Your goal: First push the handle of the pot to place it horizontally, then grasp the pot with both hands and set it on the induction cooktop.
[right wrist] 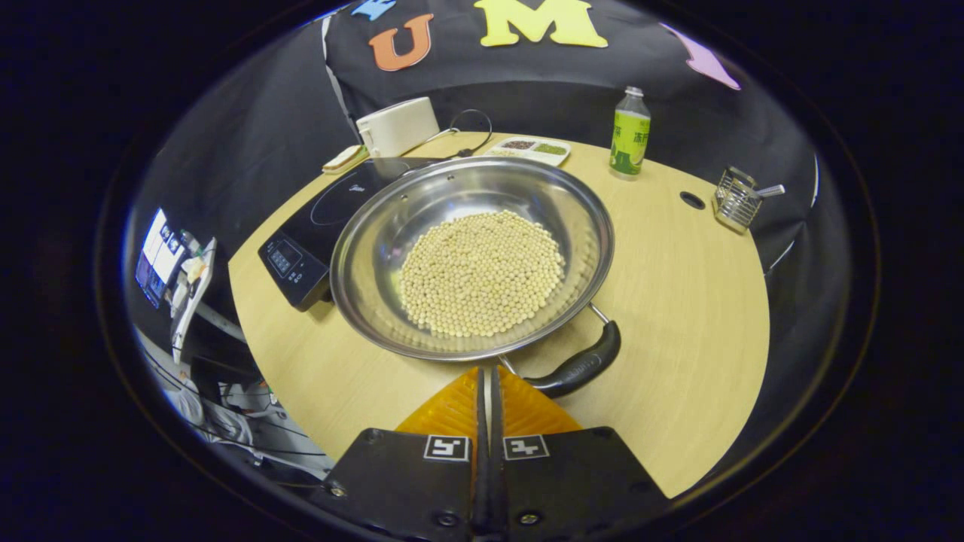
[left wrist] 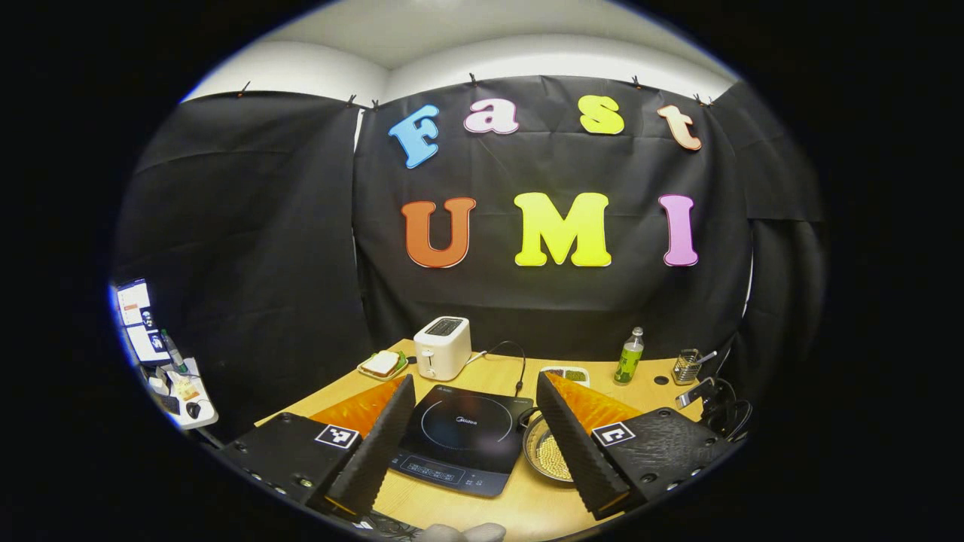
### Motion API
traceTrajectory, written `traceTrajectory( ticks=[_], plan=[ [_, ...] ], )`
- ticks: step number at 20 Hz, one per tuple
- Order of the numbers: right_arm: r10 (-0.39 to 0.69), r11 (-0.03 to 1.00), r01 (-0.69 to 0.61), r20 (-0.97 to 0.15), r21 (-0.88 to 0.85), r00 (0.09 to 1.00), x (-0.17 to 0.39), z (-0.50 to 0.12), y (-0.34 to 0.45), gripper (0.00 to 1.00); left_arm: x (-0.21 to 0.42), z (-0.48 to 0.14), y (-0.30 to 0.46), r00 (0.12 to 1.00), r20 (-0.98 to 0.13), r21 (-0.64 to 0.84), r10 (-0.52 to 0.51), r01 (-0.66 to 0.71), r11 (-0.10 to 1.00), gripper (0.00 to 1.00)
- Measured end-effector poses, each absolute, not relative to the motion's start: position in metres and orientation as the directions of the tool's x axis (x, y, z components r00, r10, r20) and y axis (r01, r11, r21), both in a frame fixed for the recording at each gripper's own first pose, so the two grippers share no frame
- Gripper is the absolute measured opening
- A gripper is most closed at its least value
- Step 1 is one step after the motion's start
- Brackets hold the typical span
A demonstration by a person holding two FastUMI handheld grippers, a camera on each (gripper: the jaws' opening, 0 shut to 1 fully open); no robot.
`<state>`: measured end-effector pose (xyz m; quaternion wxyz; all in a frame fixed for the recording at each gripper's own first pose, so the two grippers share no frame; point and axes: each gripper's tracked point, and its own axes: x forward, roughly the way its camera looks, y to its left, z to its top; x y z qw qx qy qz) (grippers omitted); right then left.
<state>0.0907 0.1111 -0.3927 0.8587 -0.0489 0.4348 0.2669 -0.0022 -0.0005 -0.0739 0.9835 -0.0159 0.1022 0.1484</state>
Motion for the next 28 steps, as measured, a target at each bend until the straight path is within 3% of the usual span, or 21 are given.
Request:
traceTrajectory(
  ticks=[28],
  plan=[
    [0.422,0.847,-0.516,-0.757,0.131,0.500,0.169,-0.392,0.034,0.04,0.010,-0.076,-0.043,0.885,-0.234,0.030,0.402,-0.406,0.913,0.97]
  ],
)
